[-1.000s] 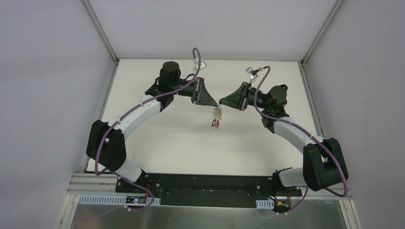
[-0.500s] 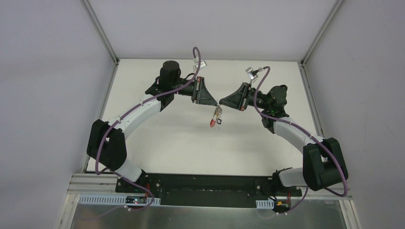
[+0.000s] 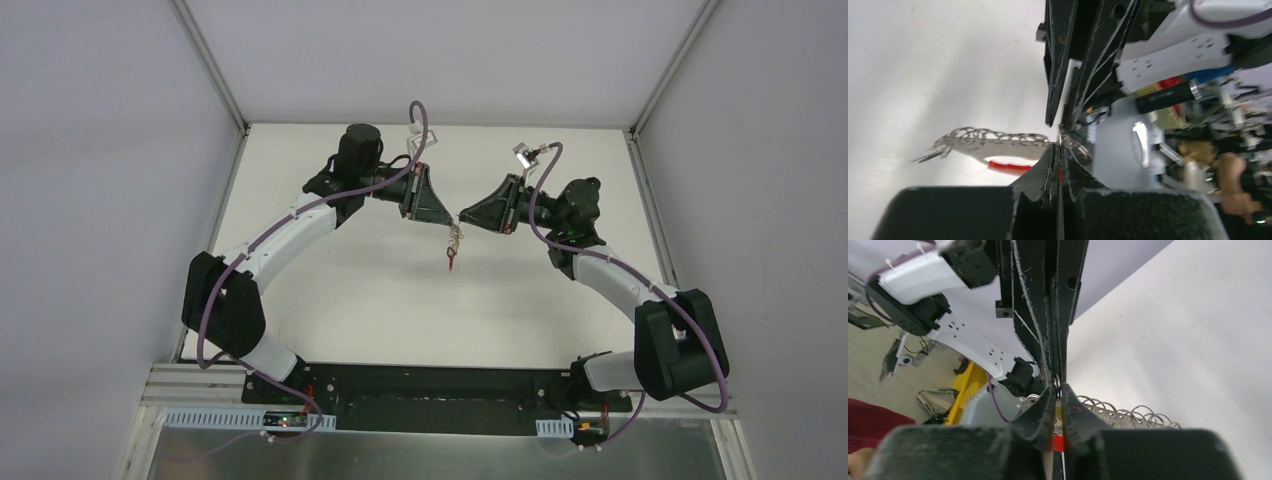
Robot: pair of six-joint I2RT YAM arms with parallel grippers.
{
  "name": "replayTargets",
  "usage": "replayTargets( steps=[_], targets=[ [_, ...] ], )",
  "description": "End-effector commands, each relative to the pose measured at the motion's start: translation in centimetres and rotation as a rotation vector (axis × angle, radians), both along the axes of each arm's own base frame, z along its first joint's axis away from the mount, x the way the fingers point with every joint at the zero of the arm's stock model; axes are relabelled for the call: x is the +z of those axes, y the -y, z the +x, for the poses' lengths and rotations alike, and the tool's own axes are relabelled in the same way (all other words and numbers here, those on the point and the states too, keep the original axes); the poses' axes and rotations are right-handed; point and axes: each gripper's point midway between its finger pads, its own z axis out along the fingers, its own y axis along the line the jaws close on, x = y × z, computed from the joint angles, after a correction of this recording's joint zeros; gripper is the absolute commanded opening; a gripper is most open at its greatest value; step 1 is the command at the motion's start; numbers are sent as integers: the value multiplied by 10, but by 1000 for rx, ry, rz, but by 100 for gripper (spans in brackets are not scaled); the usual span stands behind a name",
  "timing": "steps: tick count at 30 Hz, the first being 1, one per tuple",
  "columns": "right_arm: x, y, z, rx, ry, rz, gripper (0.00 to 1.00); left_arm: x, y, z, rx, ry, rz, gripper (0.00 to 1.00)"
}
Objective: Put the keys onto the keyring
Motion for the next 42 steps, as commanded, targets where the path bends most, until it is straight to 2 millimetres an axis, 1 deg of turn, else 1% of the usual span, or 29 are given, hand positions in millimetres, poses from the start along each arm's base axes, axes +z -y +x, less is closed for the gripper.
replayTargets(
  steps=[1,4,6,8,13,15,18,22,24,25,26,27,32,35,39,42],
  targets=[
    [6,4,-13,58,201,-49,23,1,-20,-21,-55,229,144,0],
    [2,5,-21,109,240,-83,32,-5,-28,-24,-50,319,210,0],
    [0,6,-23,126,251,-99,40,-8,-32,-23,-37,364,249,0],
    [-3,6,-23,131,255,-114,45,-12,-37,-23,-28,412,296,0],
    [-7,6,-15,93,246,-141,48,-21,-45,-20,22,498,378,0],
    [-10,6,-8,61,236,-156,49,-24,-48,-17,52,523,406,0],
    [-17,8,6,-6,203,-201,55,-27,-54,-13,101,545,450,0],
    [-21,11,7,-8,150,-219,55,-28,-63,-9,146,562,484,0],
    [-23,12,8,-10,127,-227,55,-28,-66,-10,153,569,490,0],
    [-30,20,40,-178,145,-282,64,-28,-67,-11,155,570,493,0],
    [-35,25,53,-247,140,-309,66,-28,-69,-12,157,571,496,0],
    [-38,29,62,-291,132,-332,68,-28,-70,-14,160,569,498,0],
    [-63,48,96,-431,141,-491,72,-25,-75,-23,167,564,483,0],
    [-79,58,112,-473,146,-588,74,-23,-77,-29,153,561,485,0],
    [-102,64,128,-469,125,-700,76,-26,-81,-36,120,563,498,0],
    [-114,65,139,-456,118,-743,77,-28,-83,-44,89,560,496,0]
  ],
)
